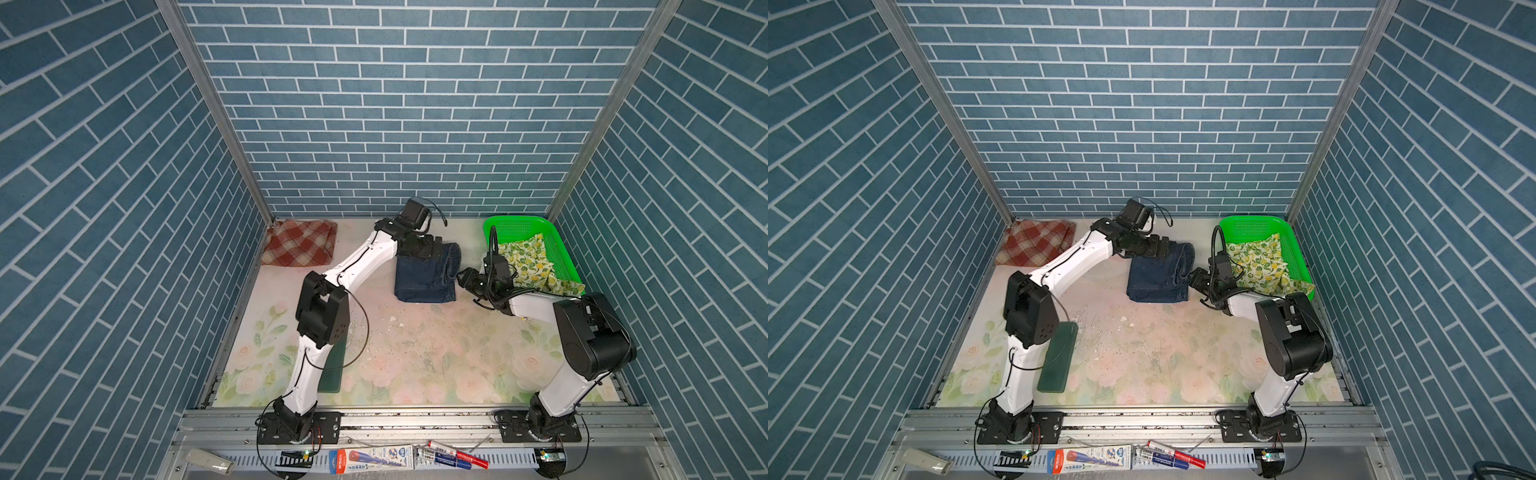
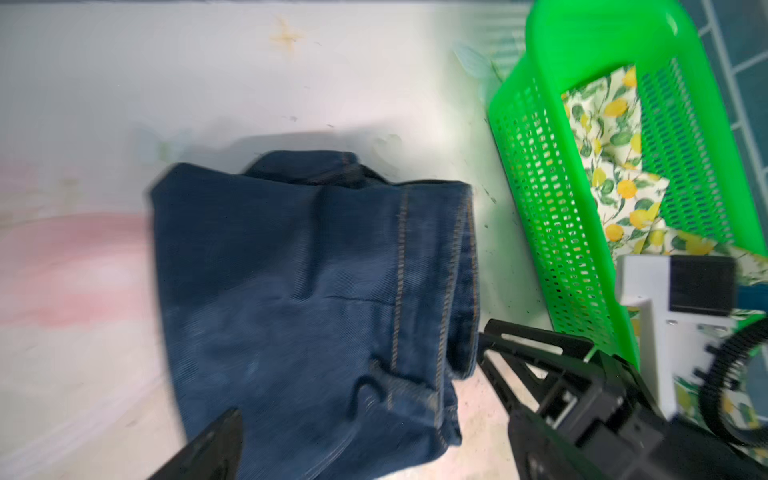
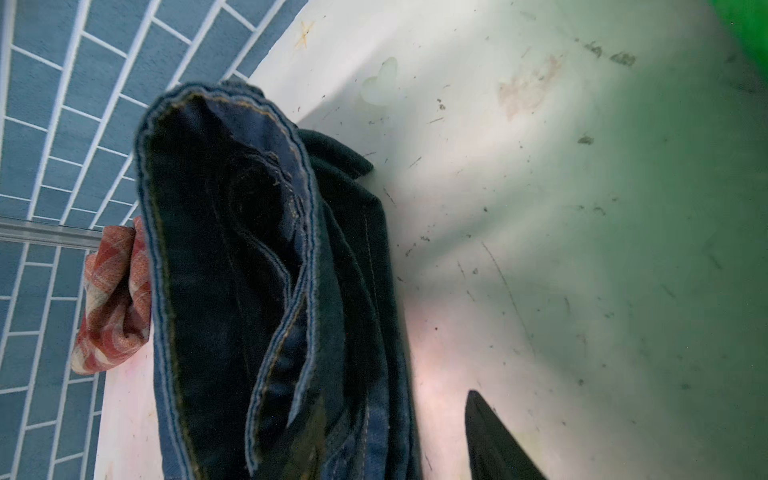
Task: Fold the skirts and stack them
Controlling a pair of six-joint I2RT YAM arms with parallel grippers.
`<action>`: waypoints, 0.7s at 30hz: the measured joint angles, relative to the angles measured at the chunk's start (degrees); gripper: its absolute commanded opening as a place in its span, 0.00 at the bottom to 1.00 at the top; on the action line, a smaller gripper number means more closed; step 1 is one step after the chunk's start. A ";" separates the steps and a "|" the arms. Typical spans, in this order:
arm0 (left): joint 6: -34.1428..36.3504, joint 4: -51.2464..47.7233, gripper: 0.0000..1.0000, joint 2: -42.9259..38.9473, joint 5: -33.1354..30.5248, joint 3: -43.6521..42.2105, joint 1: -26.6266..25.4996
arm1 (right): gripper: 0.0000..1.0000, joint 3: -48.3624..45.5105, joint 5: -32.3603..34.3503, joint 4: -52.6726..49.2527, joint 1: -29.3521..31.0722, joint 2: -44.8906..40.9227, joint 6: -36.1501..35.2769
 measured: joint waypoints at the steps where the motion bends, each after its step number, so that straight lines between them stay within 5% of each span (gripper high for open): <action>1: -0.24 1.42 1.00 -2.05 0.55 -2.91 1.38 | 0.59 0.02 0.09 -0.20 -0.07 -0.02 -0.46; 7: -1.20 6.62 1.00 -7.67 1.68 -13.99 7.34 | 0.74 0.02 0.63 -1.60 -0.22 -2.40 -3.10; 21: -1.66 11.78 1.00 -9.84 4.85 -24.50 8.09 | 0.97 7.67 -3.26 -4.15 -0.20 -2.16 -8.55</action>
